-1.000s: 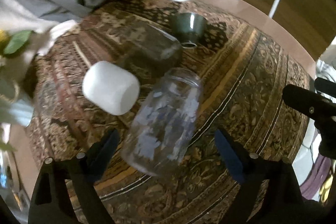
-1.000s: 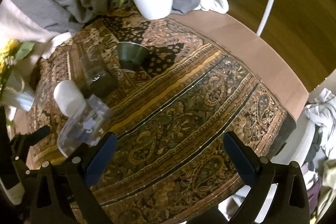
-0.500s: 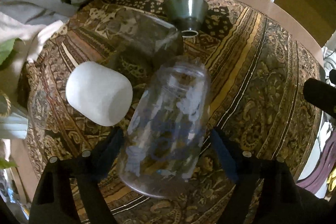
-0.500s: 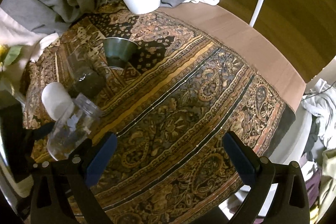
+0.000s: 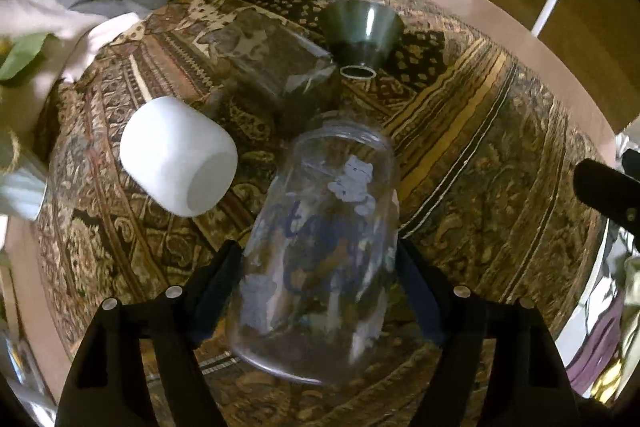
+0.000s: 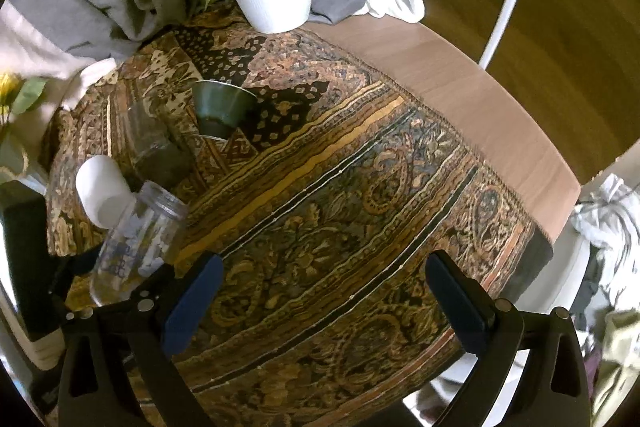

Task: Flip cup upside down
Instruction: 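Raise the held jar with the left gripper and carry it toward the right gripper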

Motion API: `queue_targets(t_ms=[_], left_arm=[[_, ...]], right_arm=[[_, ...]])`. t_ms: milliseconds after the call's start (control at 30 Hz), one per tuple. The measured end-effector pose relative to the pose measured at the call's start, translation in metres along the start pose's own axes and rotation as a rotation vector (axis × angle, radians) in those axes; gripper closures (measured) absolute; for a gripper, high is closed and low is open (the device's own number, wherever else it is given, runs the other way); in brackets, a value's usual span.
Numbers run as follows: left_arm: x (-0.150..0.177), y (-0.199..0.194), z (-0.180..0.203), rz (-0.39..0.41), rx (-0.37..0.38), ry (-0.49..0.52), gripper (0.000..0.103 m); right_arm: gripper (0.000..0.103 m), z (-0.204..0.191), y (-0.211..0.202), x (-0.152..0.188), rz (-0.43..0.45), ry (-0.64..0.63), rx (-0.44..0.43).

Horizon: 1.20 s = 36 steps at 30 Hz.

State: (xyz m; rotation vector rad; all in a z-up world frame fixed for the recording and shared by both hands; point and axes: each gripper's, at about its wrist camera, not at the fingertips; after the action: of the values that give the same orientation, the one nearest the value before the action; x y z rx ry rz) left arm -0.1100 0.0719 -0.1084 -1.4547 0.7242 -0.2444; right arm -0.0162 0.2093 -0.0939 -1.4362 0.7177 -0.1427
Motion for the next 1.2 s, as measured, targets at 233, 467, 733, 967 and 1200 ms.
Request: queue_targets(t_ms=[233, 467, 733, 967, 1200], left_arm=[[0.009, -0.017, 0.009, 0.026, -0.012, -0.136, 0.027], [0.016, -0.022, 0.029, 0.031, -0.014, -0.263, 0.027], [0.025, -0.026, 0.053, 0.041, -0.04, -0.386, 0.028], [0.039, -0.016, 0.07, 0.013, 0.004, -0.492, 0.028], [0.041, -0.009, 0.082, 0.011, -0.003, -0.531, 0.029]], right_arm=[[0.001, 0.013, -0.002, -0.007, 0.009, -0.065, -0.02], [0.001, 0.03, -0.006, -0.014, 0.028, -0.148, -0.033], [0.001, 0.056, -0.002, -0.018, 0.021, -0.216, -0.034], [0.001, 0.069, 0.004, -0.015, 0.01, -0.292, -0.018], [0.002, 0.075, 0.013, -0.015, 0.001, -0.336, 0.016]])
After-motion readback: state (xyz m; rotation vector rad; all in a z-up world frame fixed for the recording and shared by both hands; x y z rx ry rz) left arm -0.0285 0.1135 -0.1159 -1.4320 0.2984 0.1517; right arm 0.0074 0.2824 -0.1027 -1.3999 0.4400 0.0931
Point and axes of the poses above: each gripper's, at about its wrist camera, not at the fingertips, and y roughly the way its jaws point, z to its right, x to its underside, and after that the axes turned 4 degrees about -z, right-handed
